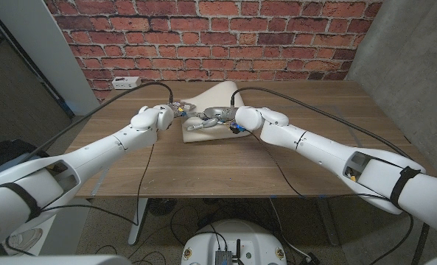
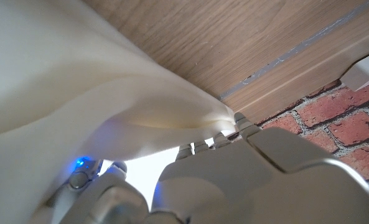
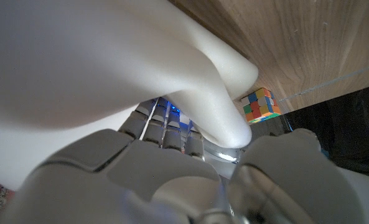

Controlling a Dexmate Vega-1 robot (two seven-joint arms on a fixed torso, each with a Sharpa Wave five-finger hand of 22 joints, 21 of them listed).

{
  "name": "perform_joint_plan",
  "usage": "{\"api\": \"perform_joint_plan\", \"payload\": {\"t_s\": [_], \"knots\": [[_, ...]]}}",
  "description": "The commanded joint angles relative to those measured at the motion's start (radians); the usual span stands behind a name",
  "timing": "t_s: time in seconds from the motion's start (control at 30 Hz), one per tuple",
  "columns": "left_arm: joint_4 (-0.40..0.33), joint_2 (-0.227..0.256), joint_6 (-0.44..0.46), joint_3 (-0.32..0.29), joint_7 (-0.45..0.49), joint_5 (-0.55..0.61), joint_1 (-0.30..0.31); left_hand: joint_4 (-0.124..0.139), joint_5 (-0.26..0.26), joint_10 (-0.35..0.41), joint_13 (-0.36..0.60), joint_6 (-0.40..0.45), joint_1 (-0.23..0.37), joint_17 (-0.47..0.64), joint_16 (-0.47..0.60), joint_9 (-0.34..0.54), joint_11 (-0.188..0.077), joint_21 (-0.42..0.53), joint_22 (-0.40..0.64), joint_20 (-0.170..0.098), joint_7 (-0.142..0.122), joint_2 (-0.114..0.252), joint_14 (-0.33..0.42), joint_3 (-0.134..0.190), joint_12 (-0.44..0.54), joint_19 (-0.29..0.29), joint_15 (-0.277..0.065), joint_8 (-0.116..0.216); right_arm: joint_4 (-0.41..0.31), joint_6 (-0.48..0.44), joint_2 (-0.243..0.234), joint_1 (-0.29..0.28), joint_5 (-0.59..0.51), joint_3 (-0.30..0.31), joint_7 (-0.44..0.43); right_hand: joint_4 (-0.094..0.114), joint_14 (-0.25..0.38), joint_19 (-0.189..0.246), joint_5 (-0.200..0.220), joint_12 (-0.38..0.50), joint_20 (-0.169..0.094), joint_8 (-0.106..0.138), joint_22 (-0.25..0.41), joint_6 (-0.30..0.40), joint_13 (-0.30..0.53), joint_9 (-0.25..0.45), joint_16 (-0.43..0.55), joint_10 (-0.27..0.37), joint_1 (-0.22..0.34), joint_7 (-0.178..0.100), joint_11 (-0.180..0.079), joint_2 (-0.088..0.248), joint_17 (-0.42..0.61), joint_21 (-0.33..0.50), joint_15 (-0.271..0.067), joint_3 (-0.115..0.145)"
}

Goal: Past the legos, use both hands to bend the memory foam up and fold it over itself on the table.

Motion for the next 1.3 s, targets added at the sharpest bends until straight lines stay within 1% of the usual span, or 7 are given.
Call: {"api": "perform_joint_plan", "payload": {"t_s": [0.03, 0.13, 0.33, 0.47, 0.73, 0.9, 1.3], "knots": [[-0.024, 0.006, 0.010, -0.001, -0.011, 0.012, 0.008, -0.001, 0.004, -0.005, 0.003, -0.007, 0.010, 0.001, 0.006, 0.005, -0.002, 0.000, 0.003, 0.004, -0.002, -0.005, -0.001, -0.005, 0.000, 0.006, -0.002, 0.002, 0.021, 0.132, -0.037, -0.048, 0.264, 0.133, 0.080, -0.004, -0.058, -0.058, 0.012, 0.000, -0.004, 0.003, 0.000, -0.010, 0.004, 0.000, 0.000, -0.038, 0.003, -0.003, 0.005, 0.011, 0.005, -0.009, 0.006, -0.017], [-0.031, 0.007, 0.013, 0.000, -0.014, 0.018, 0.010, -0.001, 0.004, -0.005, 0.003, -0.008, 0.011, 0.001, 0.006, 0.005, -0.001, 0.000, 0.003, 0.004, -0.001, -0.005, -0.001, -0.006, 0.000, 0.006, -0.001, 0.002, 0.013, 0.156, -0.047, -0.061, 0.315, 0.157, 0.092, -0.005, -0.080, -0.088, 0.013, 0.000, -0.007, 0.003, 0.000, -0.012, 0.003, 0.000, -0.001, -0.050, 0.003, 0.000, 0.011, 0.012, 0.004, -0.013, 0.007, -0.021], [-0.047, 0.010, 0.024, -0.003, -0.020, 0.026, 0.017, -0.001, 0.005, -0.004, 0.003, -0.008, 0.011, 0.001, 0.006, 0.005, -0.002, 0.000, 0.003, 0.005, 0.000, -0.005, -0.001, -0.008, 0.000, 0.007, -0.003, 0.002, 0.030, 0.219, -0.044, -0.105, 0.459, 0.231, 0.095, -0.007, -0.084, -0.095, 0.015, 0.006, -0.019, 0.010, -0.001, 0.003, 0.003, -0.001, 0.005, -0.049, 0.005, 0.015, 0.007, 0.015, 0.001, -0.008, -0.007, -0.025], [-0.055, 0.012, 0.033, -0.005, -0.025, 0.030, 0.021, -0.001, 0.005, -0.004, 0.003, -0.009, 0.012, 0.001, 0.005, 0.005, -0.002, -0.001, 0.003, 0.006, 0.001, -0.005, -0.001, -0.009, 0.001, 0.007, -0.003, 0.002, 0.043, 0.253, -0.035, -0.141, 0.529, 0.276, 0.059, -0.007, -0.074, -0.076, 0.017, 0.014, -0.045, 0.015, -0.001, 0.018, 0.002, -0.001, 0.013, -0.036, 0.006, 0.026, 0.004, 0.027, -0.001, 0.004, -0.016, -0.024], [-0.063, 0.015, 0.040, -0.014, -0.028, 0.024, 0.030, -0.001, 0.006, -0.005, 0.003, -0.009, 0.013, 0.001, 0.005, 0.005, -0.002, -0.001, 0.003, 0.007, 0.002, -0.005, -0.001, -0.012, 0.000, 0.008, -0.005, 0.003, 0.060, 0.317, -0.027, -0.187, 0.591, 0.331, -0.015, -0.007, -0.055, -0.037, 0.019, 0.022, -0.075, 0.020, -0.002, 0.040, 0.000, -0.003, 0.023, -0.015, 0.015, 0.025, -0.001, 0.061, -0.006, 0.020, -0.029, -0.014], [-0.066, 0.015, 0.042, -0.018, -0.030, 0.018, 0.034, 0.000, 0.007, -0.005, 0.003, -0.009, 0.014, 0.001, 0.005, 0.005, -0.002, -0.001, 0.003, 0.009, 0.002, -0.005, -0.002, -0.013, 0.000, 0.007, -0.005, 0.003, 0.087, 0.353, -0.014, -0.207, 0.651, 0.366, -0.027, -0.008, -0.049, -0.023, 0.020, 0.021, -0.077, 0.014, -0.002, 0.029, 0.000, -0.003, 0.025, -0.016, 0.019, 0.032, -0.001, 0.076, -0.008, 0.024, -0.038, -0.009], [-0.060, 0.013, 0.035, -0.026, -0.025, 0.002, 0.034, 0.001, 0.008, -0.008, 0.003, -0.010, 0.014, 0.001, 0.005, 0.005, 0.001, -0.002, 0.003, 0.009, 0.003, -0.004, -0.002, -0.018, -0.001, 0.008, -0.004, 0.004, 0.097, 0.377, -0.018, -0.228, 0.695, 0.406, -0.069, -0.010, -0.059, -0.011, 0.019, 0.013, -0.081, 0.003, -0.002, 0.000, -0.001, -0.004, 0.020, -0.037, 0.027, 0.019, -0.009, 0.105, -0.012, 0.025, -0.035, 0.000]]}}
